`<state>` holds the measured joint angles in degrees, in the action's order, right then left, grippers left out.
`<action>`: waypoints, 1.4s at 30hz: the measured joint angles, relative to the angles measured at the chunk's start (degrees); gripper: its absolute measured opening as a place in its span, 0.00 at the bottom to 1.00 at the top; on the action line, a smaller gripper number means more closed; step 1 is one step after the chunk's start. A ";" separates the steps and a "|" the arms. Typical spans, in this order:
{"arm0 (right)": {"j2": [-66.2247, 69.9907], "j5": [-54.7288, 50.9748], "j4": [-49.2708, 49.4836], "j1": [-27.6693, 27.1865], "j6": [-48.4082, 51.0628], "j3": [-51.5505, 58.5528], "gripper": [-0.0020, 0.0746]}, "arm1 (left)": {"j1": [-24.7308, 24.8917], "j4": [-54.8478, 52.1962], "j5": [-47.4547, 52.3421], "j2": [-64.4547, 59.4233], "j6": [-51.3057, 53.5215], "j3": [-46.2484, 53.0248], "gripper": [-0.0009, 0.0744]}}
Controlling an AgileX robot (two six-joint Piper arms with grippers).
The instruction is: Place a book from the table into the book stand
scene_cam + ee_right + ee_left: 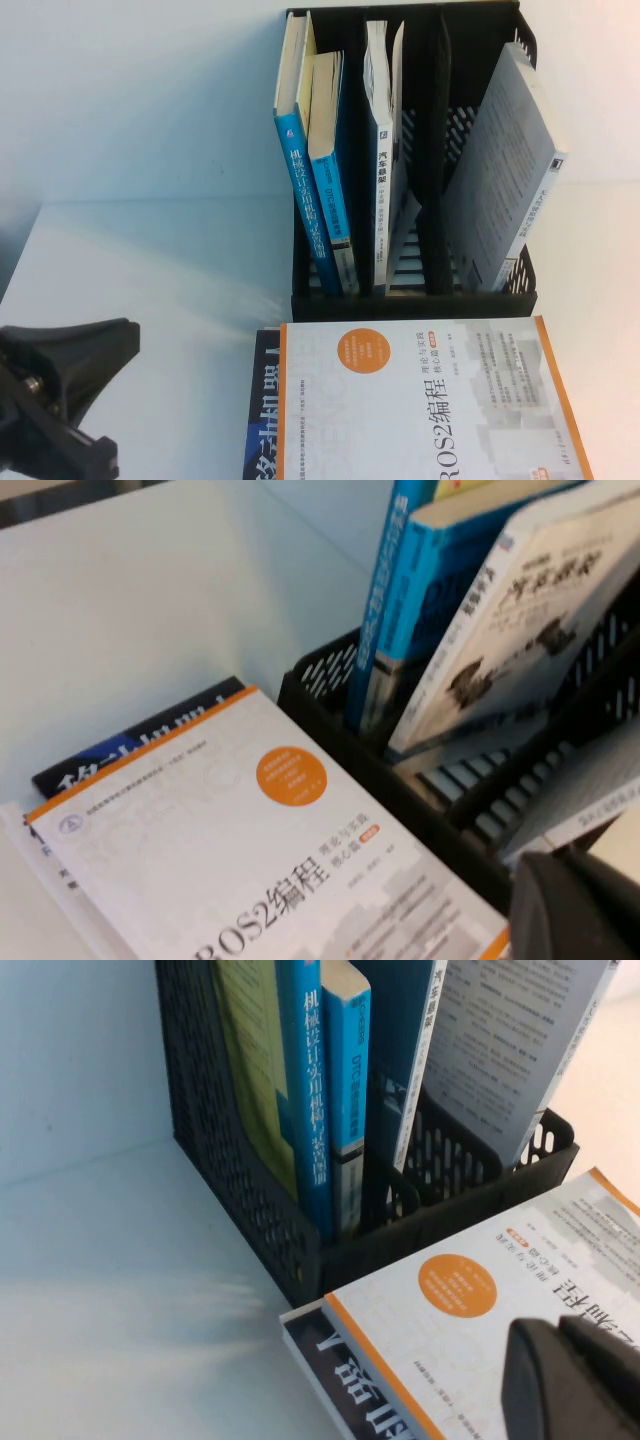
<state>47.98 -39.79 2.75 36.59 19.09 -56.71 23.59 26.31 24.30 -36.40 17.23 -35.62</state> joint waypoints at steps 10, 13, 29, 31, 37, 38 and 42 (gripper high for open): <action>-21.72 3.71 -10.70 0.00 -20.86 22.90 0.02 | 0.00 4.93 -1.33 -0.71 0.13 3.01 0.01; -24.51 3.80 -11.17 0.00 -22.57 25.69 0.02 | 0.00 5.08 -0.95 -0.82 0.22 3.01 0.01; -25.20 -4.73 -11.50 0.00 -23.30 30.45 0.02 | -0.85 5.70 0.30 4.21 0.83 3.04 0.01; -25.20 -5.37 -11.50 0.00 -23.30 30.45 0.02 | -2.29 4.40 0.43 7.21 1.57 3.04 0.01; -25.20 -6.03 -11.50 0.00 -23.30 30.45 0.02 | -9.21 -1.31 0.28 18.14 4.96 6.27 0.01; -25.20 -6.14 -11.50 0.00 -23.30 30.45 0.02 | -10.53 -1.55 -0.69 20.02 5.75 8.23 0.01; -25.20 -6.14 -11.28 0.00 -23.30 30.45 0.02 | -14.46 -0.77 -8.08 26.66 6.91 19.35 0.01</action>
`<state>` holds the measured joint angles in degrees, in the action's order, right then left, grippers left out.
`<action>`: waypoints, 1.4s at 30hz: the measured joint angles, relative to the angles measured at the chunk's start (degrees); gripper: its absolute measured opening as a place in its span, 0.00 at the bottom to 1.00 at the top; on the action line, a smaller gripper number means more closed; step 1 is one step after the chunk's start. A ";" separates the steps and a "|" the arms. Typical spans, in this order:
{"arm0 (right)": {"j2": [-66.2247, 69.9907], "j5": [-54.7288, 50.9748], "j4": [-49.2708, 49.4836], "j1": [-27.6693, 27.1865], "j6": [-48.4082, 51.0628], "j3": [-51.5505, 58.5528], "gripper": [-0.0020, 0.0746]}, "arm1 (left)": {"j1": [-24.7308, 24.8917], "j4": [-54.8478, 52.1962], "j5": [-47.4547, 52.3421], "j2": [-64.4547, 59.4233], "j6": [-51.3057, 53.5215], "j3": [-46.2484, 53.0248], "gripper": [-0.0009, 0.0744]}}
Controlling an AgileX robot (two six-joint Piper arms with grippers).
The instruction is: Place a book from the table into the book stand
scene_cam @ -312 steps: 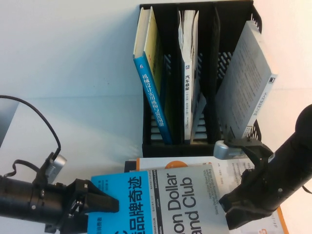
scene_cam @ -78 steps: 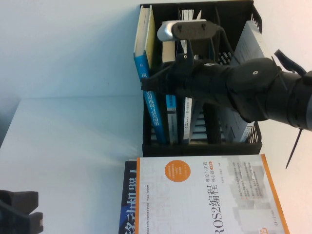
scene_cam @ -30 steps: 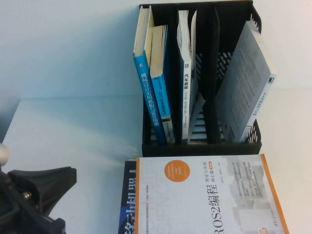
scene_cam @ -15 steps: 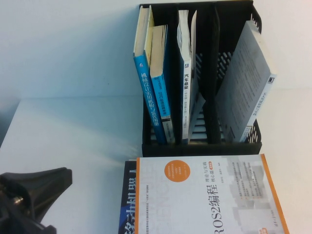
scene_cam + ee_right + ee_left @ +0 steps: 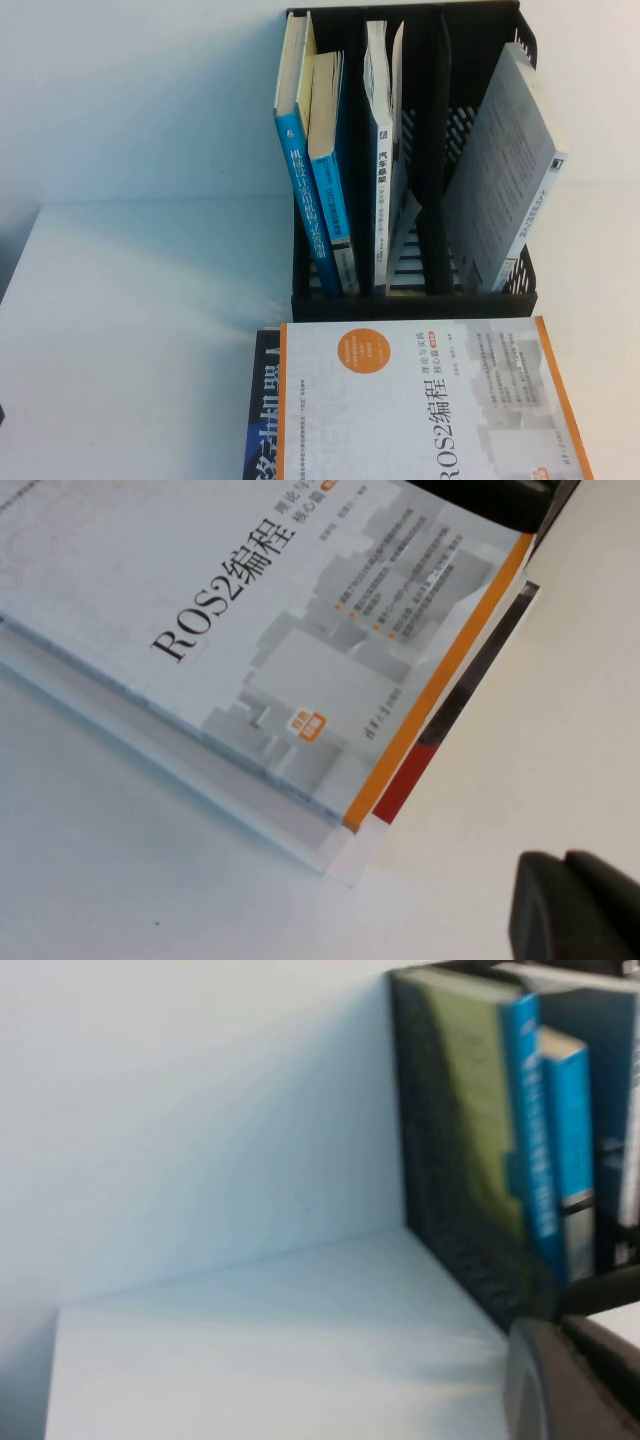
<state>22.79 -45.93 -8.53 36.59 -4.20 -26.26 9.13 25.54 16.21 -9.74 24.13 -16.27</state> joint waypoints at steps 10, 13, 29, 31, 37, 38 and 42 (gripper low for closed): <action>0.00 0.00 0.12 0.00 0.00 0.00 0.02 | -3.28 4.54 -8.04 9.73 0.91 17.47 0.01; 0.00 0.00 0.12 0.00 0.00 0.00 0.02 | -3.28 4.78 -0.64 10.13 1.04 17.47 0.01; 0.00 0.00 0.21 0.00 0.00 0.00 0.02 | -3.28 -1.31 3.28 10.13 1.97 17.36 0.01; 0.00 0.00 0.21 0.00 0.00 0.00 0.02 | -3.28 -2.09 3.14 10.13 2.02 17.36 0.01; 0.00 0.00 0.21 0.00 0.00 0.00 0.02 | -3.28 -6.09 3.14 10.13 2.41 17.26 0.01; 0.00 0.00 0.21 -0.11 0.00 0.00 0.02 | -3.28 -6.52 3.14 10.13 2.41 17.26 0.01; -0.05 0.00 0.65 -3.72 0.00 0.00 0.02 | -3.28 -7.58 3.14 10.13 2.41 17.26 0.01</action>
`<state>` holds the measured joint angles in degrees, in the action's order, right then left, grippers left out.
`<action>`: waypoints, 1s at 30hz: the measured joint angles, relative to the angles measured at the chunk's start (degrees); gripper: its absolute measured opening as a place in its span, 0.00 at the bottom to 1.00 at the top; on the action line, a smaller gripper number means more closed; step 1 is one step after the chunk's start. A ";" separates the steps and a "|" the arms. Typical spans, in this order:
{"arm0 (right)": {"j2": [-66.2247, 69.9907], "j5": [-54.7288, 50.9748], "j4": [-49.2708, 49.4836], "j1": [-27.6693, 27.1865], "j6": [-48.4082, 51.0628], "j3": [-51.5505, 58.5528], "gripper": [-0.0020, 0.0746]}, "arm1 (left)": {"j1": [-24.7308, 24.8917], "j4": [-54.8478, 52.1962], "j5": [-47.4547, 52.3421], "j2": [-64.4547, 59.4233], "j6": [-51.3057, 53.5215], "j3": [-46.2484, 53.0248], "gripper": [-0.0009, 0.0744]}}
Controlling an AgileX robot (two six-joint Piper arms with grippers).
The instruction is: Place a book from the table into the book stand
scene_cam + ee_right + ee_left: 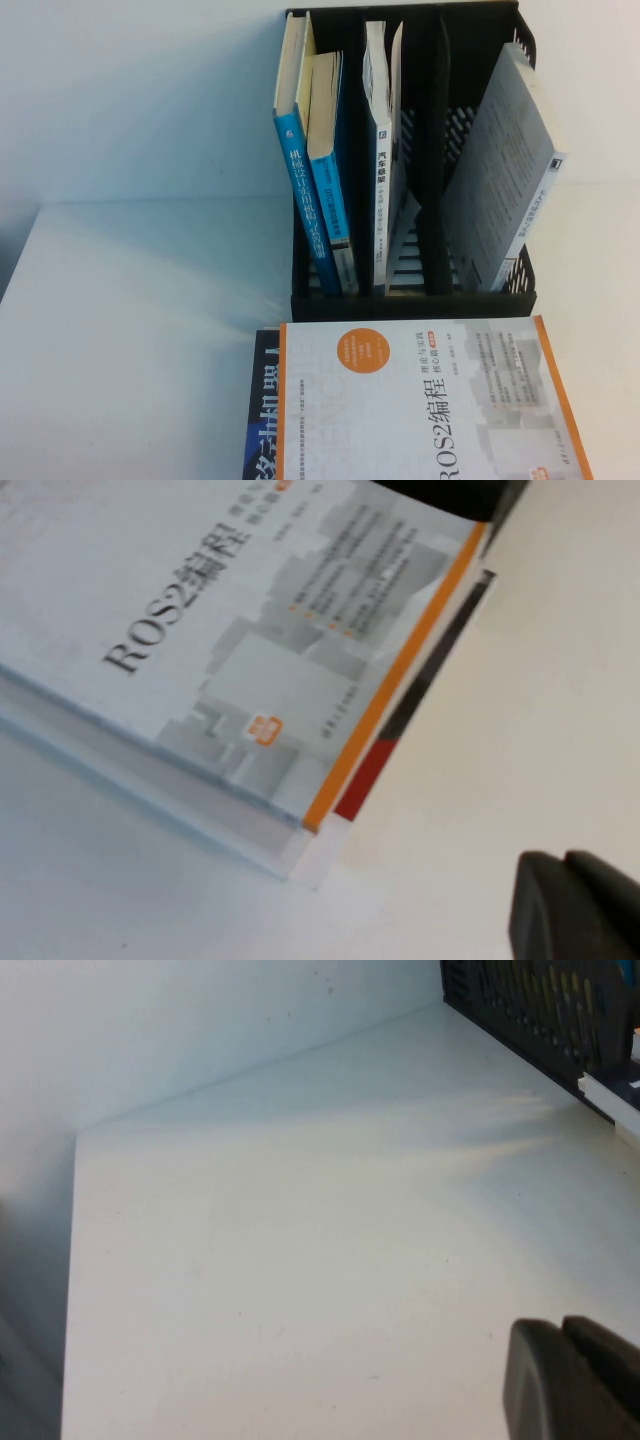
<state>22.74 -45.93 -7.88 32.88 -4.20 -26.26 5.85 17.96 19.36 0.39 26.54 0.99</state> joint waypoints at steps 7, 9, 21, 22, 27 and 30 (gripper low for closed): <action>-2.76 -0.21 0.36 -11.25 0.00 0.00 0.02 | 0.00 -0.12 0.00 0.00 0.00 0.00 0.01; -4.84 -0.21 0.36 -13.45 0.00 0.00 0.02 | 0.00 -0.15 0.00 0.00 0.08 0.00 0.01; -18.59 31.43 2.36 -33.63 -5.71 19.83 0.02 | 0.00 -0.24 0.00 0.00 0.08 0.00 0.01; -19.60 32.27 4.73 -34.28 -6.01 22.79 0.02 | 0.00 -0.24 0.00 0.00 0.08 0.00 0.01; -23.29 27.82 7.88 -34.91 -3.26 27.72 0.02 | 0.00 -0.24 0.00 0.00 0.08 0.00 0.01; -23.40 26.49 7.88 -35.05 1.06 27.61 0.02 | 0.00 -0.24 0.00 0.00 0.08 0.00 0.01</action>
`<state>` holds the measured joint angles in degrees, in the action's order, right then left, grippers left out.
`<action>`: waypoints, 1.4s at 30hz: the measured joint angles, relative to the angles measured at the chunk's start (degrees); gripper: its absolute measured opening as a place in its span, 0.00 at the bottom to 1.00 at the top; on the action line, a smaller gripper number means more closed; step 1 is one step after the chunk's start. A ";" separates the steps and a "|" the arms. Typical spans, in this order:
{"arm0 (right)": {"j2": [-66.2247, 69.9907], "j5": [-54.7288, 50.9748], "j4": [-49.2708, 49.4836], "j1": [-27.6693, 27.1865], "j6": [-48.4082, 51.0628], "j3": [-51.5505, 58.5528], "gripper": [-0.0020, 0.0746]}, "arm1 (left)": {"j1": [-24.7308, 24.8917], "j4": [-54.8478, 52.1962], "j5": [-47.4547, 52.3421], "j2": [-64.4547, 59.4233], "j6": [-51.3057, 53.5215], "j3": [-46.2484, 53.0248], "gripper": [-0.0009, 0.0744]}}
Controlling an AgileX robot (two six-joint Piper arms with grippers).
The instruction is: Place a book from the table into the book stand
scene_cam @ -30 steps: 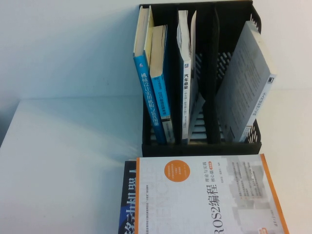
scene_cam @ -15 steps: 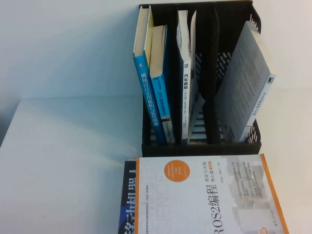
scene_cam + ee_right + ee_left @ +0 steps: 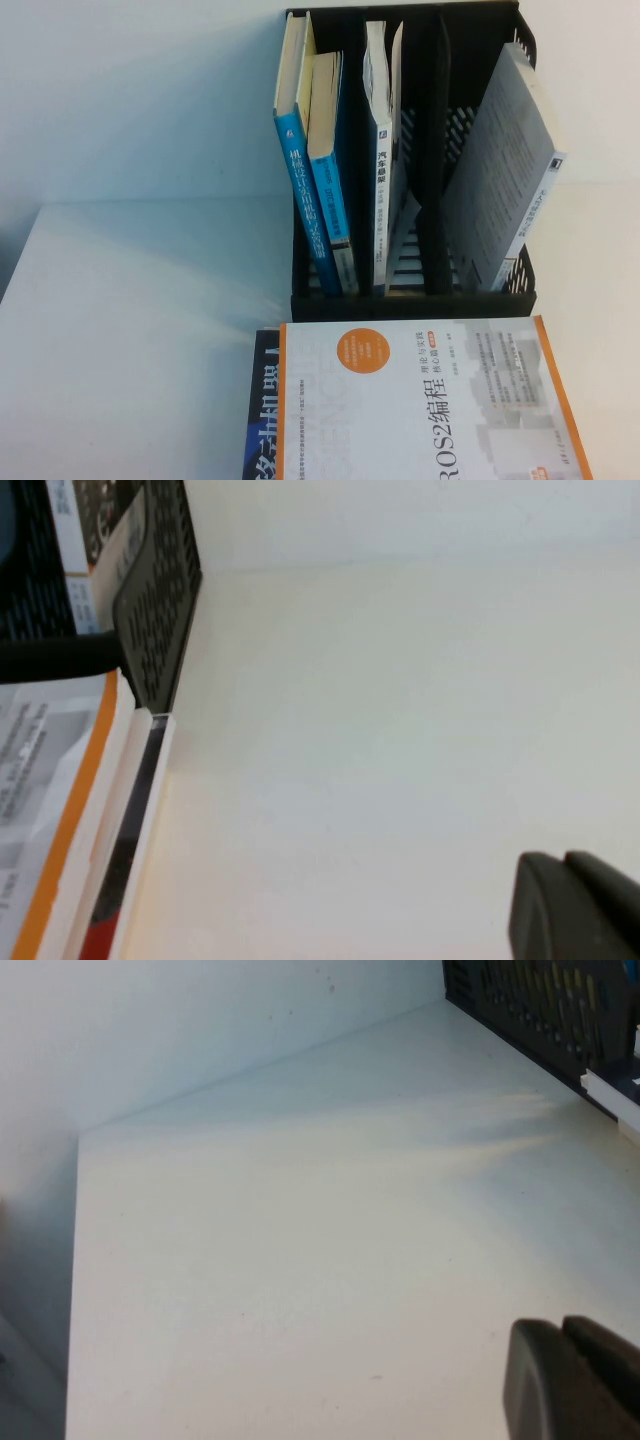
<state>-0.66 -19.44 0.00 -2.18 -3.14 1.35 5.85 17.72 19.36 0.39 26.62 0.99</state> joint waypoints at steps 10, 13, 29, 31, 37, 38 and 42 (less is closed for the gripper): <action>0.00 -0.89 0.00 -0.13 2.47 -0.22 0.02 | 0.00 0.00 0.00 0.00 0.00 0.00 0.01; 0.00 -0.89 0.00 -0.13 2.60 -0.22 0.02 | 0.00 0.00 0.00 0.00 0.03 0.00 0.01; 0.00 -0.89 0.00 -0.13 2.60 -0.22 0.02 | 0.00 0.00 0.00 0.00 0.03 0.00 0.01; 0.00 -0.89 0.00 -0.13 2.60 -0.22 0.02 | 0.00 0.00 0.00 0.00 0.03 0.00 0.01; 0.00 -0.89 0.00 -0.13 2.60 -0.22 0.02 | 0.00 0.00 0.00 0.00 0.03 0.00 0.01; 0.00 -0.89 0.00 -0.13 2.60 -0.22 0.02 | 0.00 0.00 0.00 0.00 0.03 0.00 0.01; 0.00 -0.89 0.00 -0.13 2.60 -0.22 0.02 | 0.00 0.00 0.00 0.00 0.03 0.00 0.01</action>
<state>-0.66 -20.32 0.00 -2.31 -0.54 1.12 5.85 17.72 19.36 0.39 26.65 0.99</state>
